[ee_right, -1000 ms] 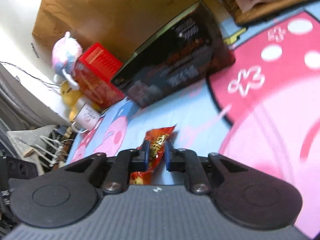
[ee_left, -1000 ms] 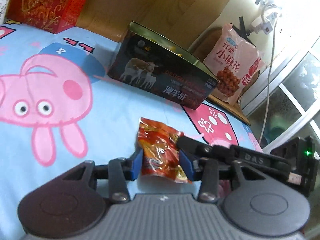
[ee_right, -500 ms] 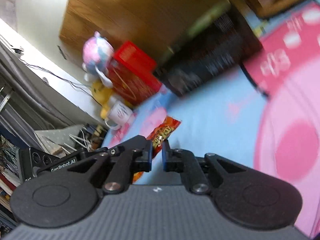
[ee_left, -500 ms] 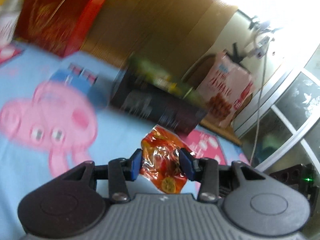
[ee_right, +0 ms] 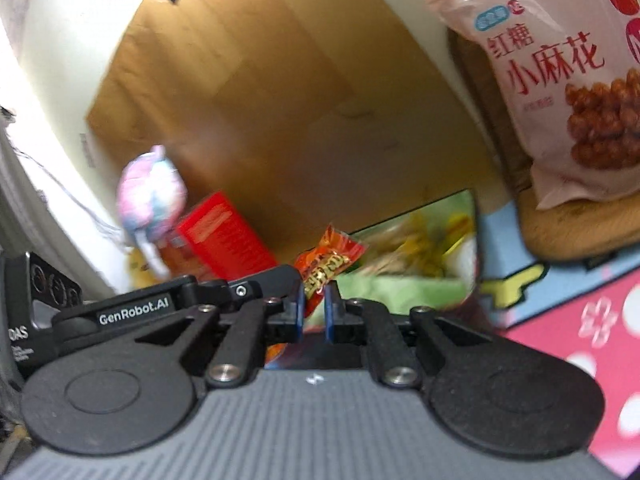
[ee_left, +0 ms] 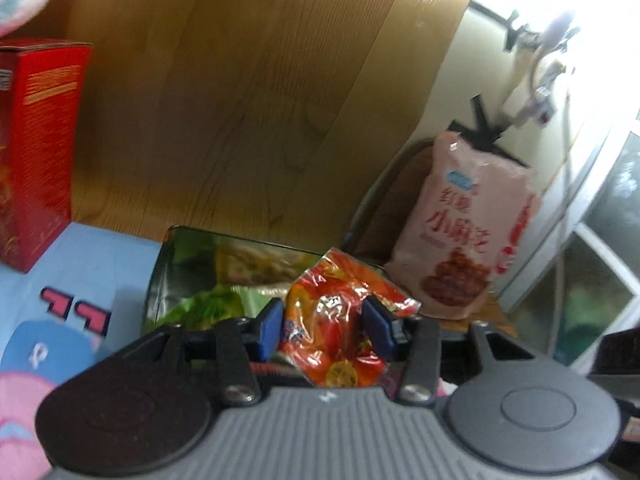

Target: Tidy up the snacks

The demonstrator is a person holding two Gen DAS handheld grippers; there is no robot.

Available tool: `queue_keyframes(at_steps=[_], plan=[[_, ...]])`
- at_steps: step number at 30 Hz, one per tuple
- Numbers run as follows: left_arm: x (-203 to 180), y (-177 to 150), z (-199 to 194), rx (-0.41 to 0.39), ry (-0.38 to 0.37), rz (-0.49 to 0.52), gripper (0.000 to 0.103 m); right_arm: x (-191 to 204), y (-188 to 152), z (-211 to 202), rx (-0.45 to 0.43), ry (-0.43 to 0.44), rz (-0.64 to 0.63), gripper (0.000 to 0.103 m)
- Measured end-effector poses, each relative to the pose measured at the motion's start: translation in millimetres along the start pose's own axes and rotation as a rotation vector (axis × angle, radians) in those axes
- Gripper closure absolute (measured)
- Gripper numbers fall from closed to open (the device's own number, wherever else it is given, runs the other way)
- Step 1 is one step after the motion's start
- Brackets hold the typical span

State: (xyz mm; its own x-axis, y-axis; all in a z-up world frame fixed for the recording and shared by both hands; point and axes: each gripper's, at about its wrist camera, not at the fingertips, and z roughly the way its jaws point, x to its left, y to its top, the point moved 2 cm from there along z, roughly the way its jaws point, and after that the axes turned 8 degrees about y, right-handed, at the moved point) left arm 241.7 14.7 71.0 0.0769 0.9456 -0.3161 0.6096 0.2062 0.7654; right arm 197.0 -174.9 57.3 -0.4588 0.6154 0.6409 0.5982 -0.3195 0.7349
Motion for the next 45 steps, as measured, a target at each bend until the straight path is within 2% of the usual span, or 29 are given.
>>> queue_keyframes(at_steps=[3,6,7,14,18,22,24,26,29,30,32,34,45], plan=[[-3,3,18,-0.021,0.080,0.025,0.056,-11,4,14,-0.012,-0.076,-0.075,0.083],[-4,2,20,-0.041,0.113,0.032,0.056,-14,3,15,-0.053,-0.160,-0.178,0.059],[-3,0,17,-0.047,0.111,0.027,0.056,-15,2,12,-0.076,-0.178,-0.195,0.057],[-10,-24,-20,-0.088,0.169,0.059,0.053,-16,-12,-34,-0.192,-0.194,-0.155,0.057],[-19,-51,-47,-0.116,0.228,0.109,0.038,-12,-37,-60,-0.210,-0.202,-0.110,0.057],[-23,-82,-69,-0.124,0.291,0.141,0.035,-3,-69,-76,-0.208,-0.227,-0.078,0.056],[-24,-97,-78,-0.133,0.330,0.160,0.024,2,-85,-82,-0.201,-0.247,-0.074,0.053],[-23,-113,-88,-0.148,0.370,0.183,0.019,7,-101,-87,-0.192,-0.269,-0.080,0.050],[-23,-132,-101,-0.154,0.399,0.209,0.003,14,-124,-94,-0.174,-0.286,-0.092,0.044],[-23,-138,-106,-0.160,0.411,0.216,0.001,16,-130,-96,-0.167,-0.284,-0.090,0.044],[-23,-147,-113,-0.170,0.440,0.234,0.000,20,-139,-98,-0.154,-0.282,-0.089,0.043],[-23,-154,-117,-0.170,0.457,0.247,0.000,24,-144,-99,-0.147,-0.287,-0.106,0.033],[-19,-170,-120,-0.144,0.510,0.254,0.000,33,-154,-106,-0.165,-0.299,-0.129,0.029]])
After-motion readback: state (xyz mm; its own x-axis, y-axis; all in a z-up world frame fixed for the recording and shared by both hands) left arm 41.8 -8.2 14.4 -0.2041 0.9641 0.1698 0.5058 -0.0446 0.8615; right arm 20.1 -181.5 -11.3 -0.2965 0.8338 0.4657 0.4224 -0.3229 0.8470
